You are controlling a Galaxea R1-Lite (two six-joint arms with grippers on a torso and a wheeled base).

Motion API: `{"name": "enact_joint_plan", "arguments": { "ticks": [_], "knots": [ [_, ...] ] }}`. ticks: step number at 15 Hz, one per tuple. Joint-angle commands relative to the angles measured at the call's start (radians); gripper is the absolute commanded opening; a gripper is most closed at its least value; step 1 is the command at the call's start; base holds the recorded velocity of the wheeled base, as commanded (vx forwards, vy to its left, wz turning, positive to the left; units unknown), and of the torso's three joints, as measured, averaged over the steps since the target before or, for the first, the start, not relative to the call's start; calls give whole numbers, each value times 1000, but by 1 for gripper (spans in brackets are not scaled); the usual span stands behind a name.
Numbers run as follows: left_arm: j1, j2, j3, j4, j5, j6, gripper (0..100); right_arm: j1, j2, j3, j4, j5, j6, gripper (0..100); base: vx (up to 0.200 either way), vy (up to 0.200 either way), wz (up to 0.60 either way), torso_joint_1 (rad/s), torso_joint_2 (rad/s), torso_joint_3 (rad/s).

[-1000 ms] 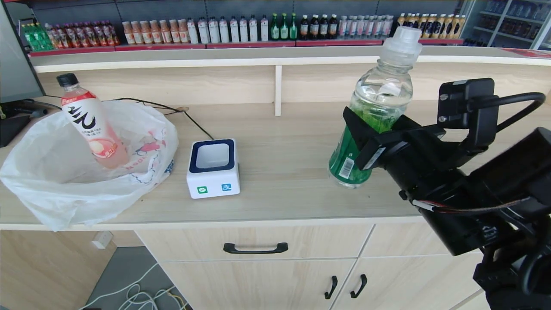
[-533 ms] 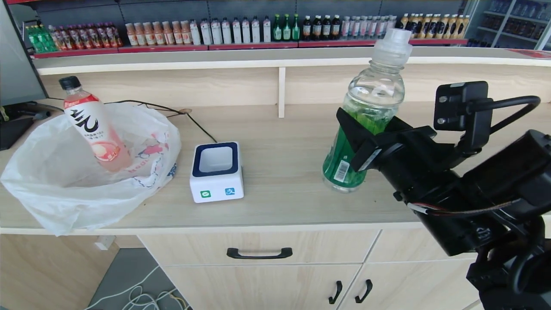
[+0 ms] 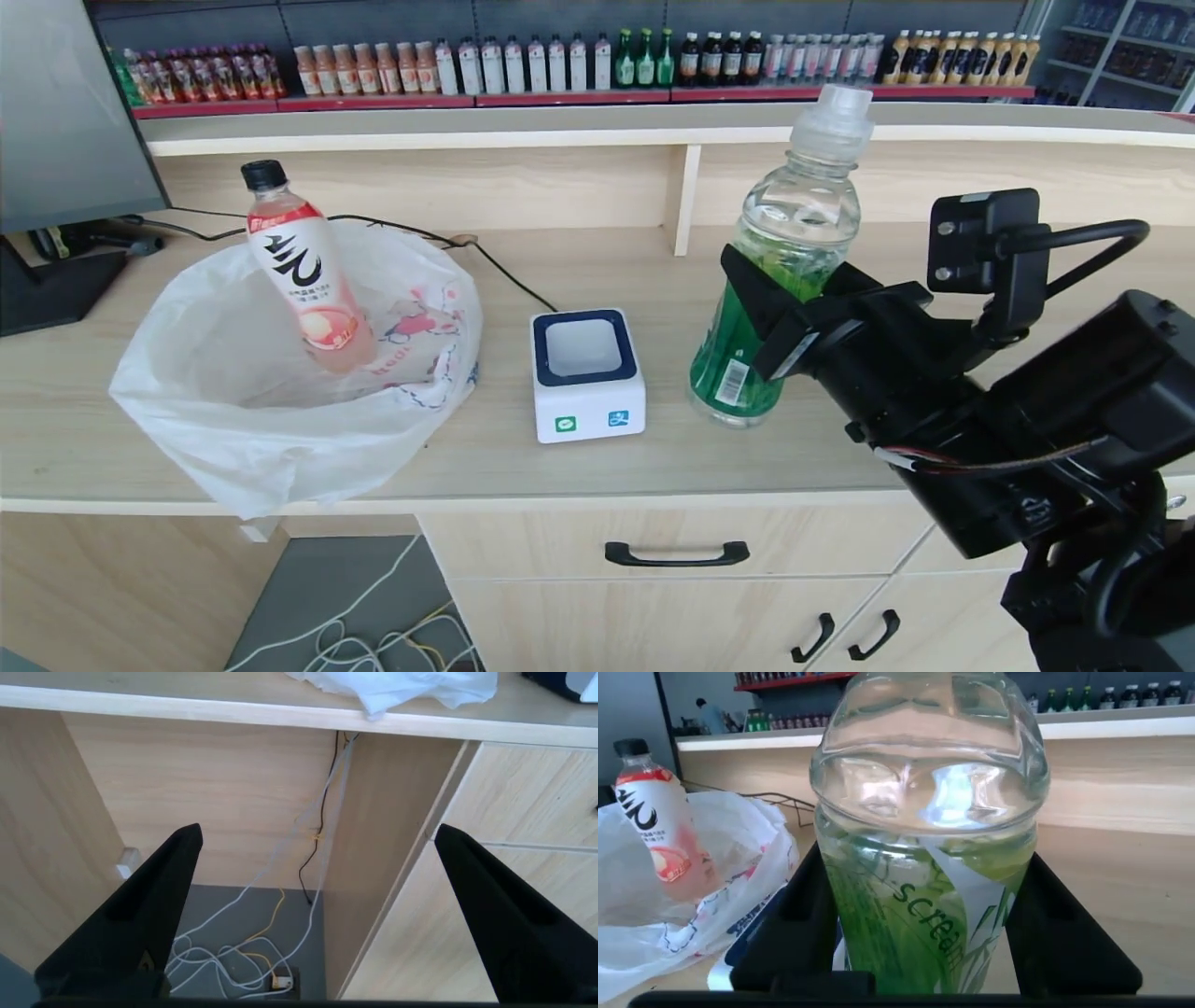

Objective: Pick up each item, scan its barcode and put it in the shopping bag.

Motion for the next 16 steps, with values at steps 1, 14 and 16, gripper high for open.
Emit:
{"name": "enact_joint_plan", "arguments": {
  "ticks": [1, 14, 16],
  "knots": [
    [0, 0, 1, 0, 0, 0, 100, 0, -5, 0, -2, 0, -1, 0, 0, 200, 0, 2, -2, -2],
    [0, 0, 0, 0, 0, 1, 100, -12, -82, -14, 7, -6, -14, 0, 0, 123, 0, 0, 1, 0],
    [0, 0, 0, 0, 0, 1, 100, -12, -53, -94, 24, 3, -47, 0, 0, 0, 0, 0, 0, 0]
  ]
}}
